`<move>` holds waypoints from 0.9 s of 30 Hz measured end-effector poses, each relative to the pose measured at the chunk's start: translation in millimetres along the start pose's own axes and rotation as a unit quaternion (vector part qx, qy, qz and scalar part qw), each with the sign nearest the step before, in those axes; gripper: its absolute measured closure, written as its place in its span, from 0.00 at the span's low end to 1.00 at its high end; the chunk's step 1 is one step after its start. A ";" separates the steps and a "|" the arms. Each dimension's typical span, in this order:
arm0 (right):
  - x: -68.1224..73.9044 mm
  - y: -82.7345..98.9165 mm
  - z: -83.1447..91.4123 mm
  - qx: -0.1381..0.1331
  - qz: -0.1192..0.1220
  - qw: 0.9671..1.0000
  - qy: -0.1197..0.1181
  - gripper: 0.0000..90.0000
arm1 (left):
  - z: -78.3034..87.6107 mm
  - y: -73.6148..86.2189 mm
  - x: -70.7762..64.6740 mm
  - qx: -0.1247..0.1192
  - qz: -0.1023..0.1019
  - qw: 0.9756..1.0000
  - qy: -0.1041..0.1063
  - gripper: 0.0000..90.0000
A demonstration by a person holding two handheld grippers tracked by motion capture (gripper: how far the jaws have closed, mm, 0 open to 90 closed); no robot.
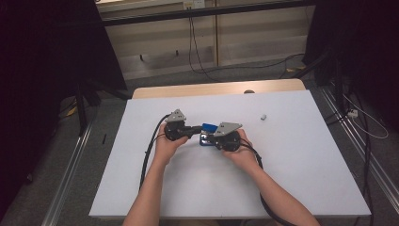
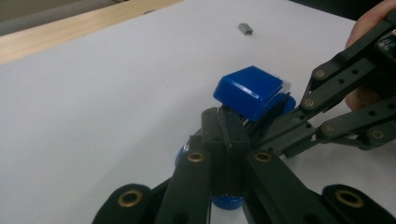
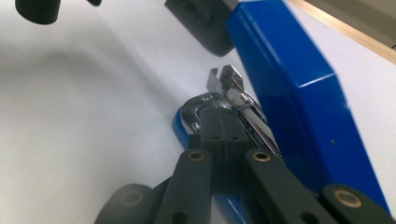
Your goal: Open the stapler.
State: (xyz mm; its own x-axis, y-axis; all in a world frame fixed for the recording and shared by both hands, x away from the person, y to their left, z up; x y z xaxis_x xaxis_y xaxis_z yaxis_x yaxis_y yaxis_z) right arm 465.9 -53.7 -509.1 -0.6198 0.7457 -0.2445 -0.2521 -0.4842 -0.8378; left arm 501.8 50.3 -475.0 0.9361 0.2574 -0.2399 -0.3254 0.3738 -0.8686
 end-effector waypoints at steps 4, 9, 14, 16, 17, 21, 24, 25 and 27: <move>-0.9 0.0 -0.2 0.001 -0.003 1.000 0.004 1.00 | 0.2 -4.9 -1.3 -0.001 -0.006 1.000 0.000 1.00; -2.0 -0.1 0.1 0.002 -0.009 1.000 0.004 1.00 | 0.0 -4.7 -1.0 -0.004 0.001 1.000 0.004 1.00; -3.6 -1.6 6.8 -0.001 -0.011 1.000 -0.002 1.00 | 0.2 -4.2 0.4 -0.003 0.002 1.000 0.001 1.00; -6.5 -5.4 11.9 -0.008 -0.019 1.000 0.001 1.00 | -0.1 -4.8 -0.2 -0.007 0.005 1.000 0.002 1.00; -8.1 -7.9 14.5 -0.012 -0.019 1.000 0.002 1.00 | -0.3 -5.1 -0.6 -0.009 0.006 1.000 0.003 1.00; -12.1 -14.4 22.2 -0.020 -0.023 1.000 0.005 1.00 | -0.3 -4.7 -0.1 -0.007 0.006 1.000 0.002 1.00; -13.0 -15.4 22.9 -0.021 -0.031 0.999 0.008 1.00 | -0.3 -6.1 -0.8 -0.011 0.008 1.000 0.002 1.00; -12.0 -15.4 22.0 -0.022 -0.035 0.999 0.005 1.00 | -0.1 -6.8 -1.1 -0.011 0.006 1.000 0.002 1.00; -9.0 -13.9 18.5 -0.021 -0.037 0.999 0.007 1.00 | -0.4 -8.1 -1.8 -0.014 0.007 1.000 0.001 1.00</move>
State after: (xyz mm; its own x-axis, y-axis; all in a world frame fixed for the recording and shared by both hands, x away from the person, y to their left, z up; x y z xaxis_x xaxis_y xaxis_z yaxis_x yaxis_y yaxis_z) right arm 461.2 -62.1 -486.2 -0.5903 0.7852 -0.1868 -0.2657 -0.4076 -0.8737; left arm 502.8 46.5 -467.7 0.9317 0.2605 -0.2530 -0.3347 0.3458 -0.8766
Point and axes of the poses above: each handheld gripper's, and its own axes: z roughly backward along the jaws, y roughly out of its underside, x roughly to its left, the point moved 8 cm from there along -z, roughly forward along the jaws, and after that the axes turned 14 degrees about y, right-handed, at the moved point
